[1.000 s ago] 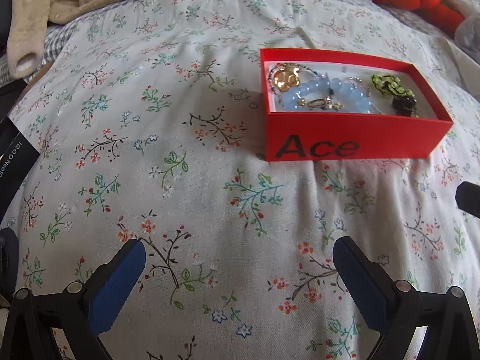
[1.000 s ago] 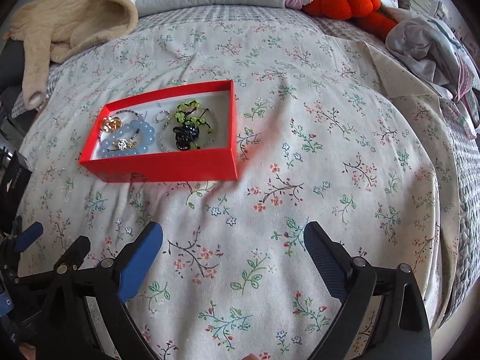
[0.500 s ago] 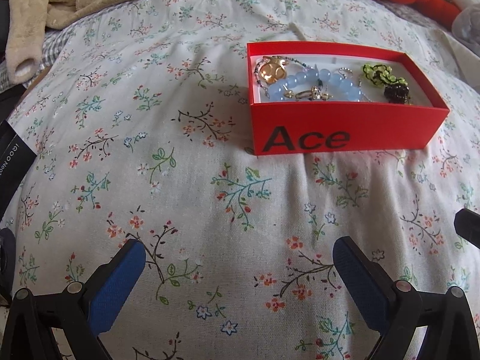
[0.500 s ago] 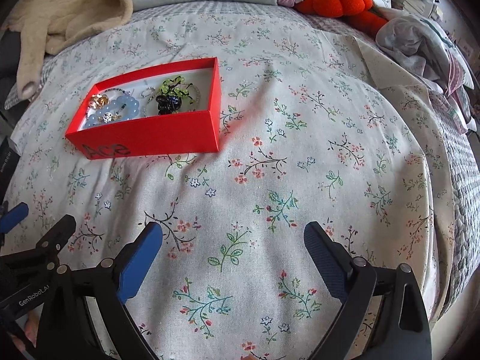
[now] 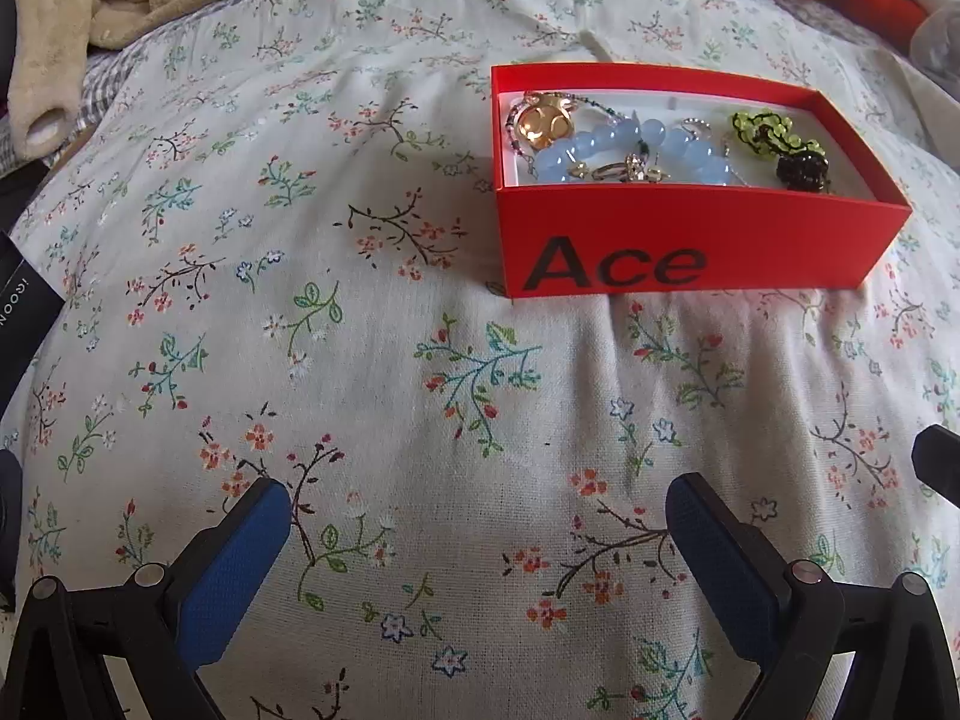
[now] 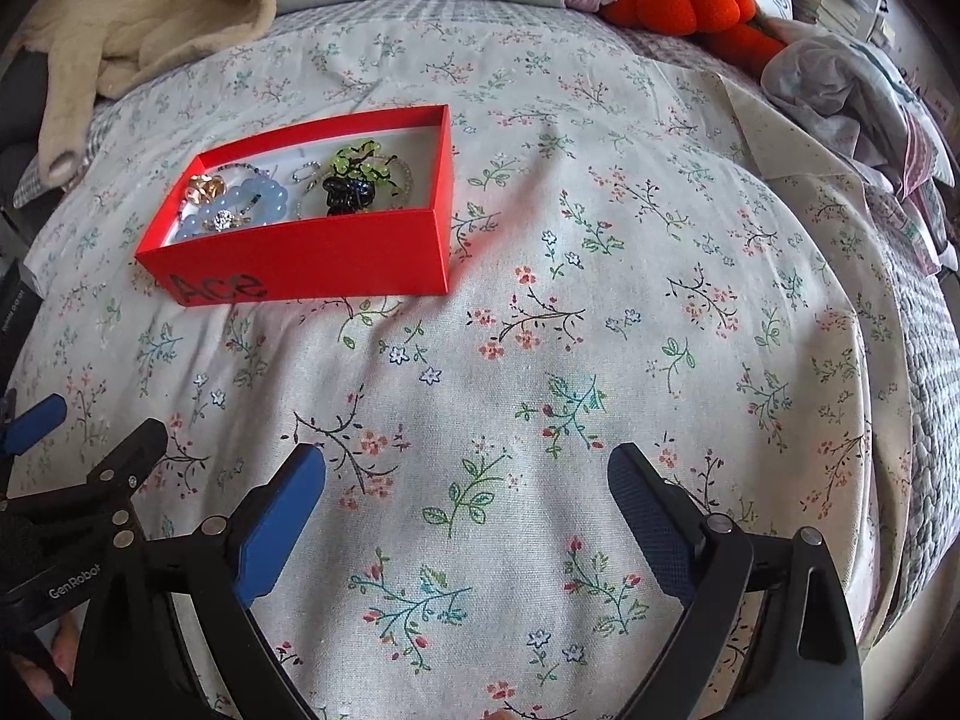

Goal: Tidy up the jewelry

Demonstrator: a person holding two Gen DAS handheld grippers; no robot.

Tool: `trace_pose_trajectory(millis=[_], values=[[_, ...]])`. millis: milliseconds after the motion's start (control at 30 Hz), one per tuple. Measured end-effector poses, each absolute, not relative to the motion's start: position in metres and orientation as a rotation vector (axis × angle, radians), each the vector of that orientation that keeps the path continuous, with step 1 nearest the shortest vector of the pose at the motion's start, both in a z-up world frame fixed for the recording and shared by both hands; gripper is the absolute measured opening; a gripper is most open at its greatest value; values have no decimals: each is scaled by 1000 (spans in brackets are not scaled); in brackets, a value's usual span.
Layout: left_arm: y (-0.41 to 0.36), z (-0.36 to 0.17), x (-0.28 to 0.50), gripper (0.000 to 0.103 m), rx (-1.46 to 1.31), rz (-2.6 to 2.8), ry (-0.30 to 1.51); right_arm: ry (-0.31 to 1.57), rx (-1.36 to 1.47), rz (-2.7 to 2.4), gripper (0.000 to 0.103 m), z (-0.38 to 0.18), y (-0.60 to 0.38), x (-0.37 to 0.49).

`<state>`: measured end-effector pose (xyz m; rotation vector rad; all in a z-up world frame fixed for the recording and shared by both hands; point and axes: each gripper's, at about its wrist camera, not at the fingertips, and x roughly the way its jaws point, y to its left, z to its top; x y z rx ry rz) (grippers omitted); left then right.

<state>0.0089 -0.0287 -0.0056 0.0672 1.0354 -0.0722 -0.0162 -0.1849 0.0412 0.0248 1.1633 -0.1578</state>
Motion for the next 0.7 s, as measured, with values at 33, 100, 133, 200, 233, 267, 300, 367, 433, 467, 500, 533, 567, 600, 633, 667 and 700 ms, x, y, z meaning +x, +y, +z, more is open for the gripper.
trace_pose_trajectory(millis=[33, 100, 133, 200, 233, 267, 300, 367, 433, 467, 500, 533, 567, 600, 633, 667, 700], values=[[-29, -6, 9, 102, 67, -73, 1036, 1163, 25, -158, 97, 41, -185, -16], [-28, -6, 10, 102, 66, -75, 1037, 1163, 26, -160, 97, 41, -185, -16], [-28, -6, 10, 102, 66, -75, 1038, 1163, 26, -161, 97, 41, -185, -16], [-28, -6, 10, 102, 66, -75, 1039, 1163, 27, -163, 97, 41, -185, -17], [-28, -6, 10, 102, 66, -75, 1039, 1164, 27, -164, 97, 41, -185, -17], [-28, -6, 10, 102, 66, -75, 1038, 1165, 27, -164, 97, 41, -185, -17], [-29, -6, 10, 102, 66, -75, 1038, 1165, 26, -164, 97, 40, -185, -17], [-28, -6, 10, 102, 65, -75, 1038, 1166, 24, -162, 97, 40, -184, -18], [-29, -6, 10, 102, 66, -75, 1038, 1166, 23, -162, 97, 40, -184, -18], [-28, -7, 10, 102, 65, -75, 1038, 1166, 23, -162, 97, 40, -184, -17], [-28, -7, 10, 102, 66, -75, 1039, 1166, 23, -162, 97, 40, -184, -17], [-28, -7, 10, 102, 66, -75, 1039, 1166, 23, -161, 97, 40, -184, -17], [-28, -6, 10, 102, 66, -75, 1039, 1166, 22, -161, 97, 40, -184, -17], [-28, -7, 10, 102, 66, -76, 1040, 1166, 21, -161, 97, 40, -184, -17], [-28, -7, 10, 102, 67, -75, 1042, 1167, 21, -161, 97, 39, -183, -17], [-27, -8, 10, 102, 68, -75, 1043, 1168, 20, -161, 97, 39, -183, -17], [-27, -9, 10, 102, 68, -76, 1045, 1168, 20, -161, 97, 39, -183, -17]])
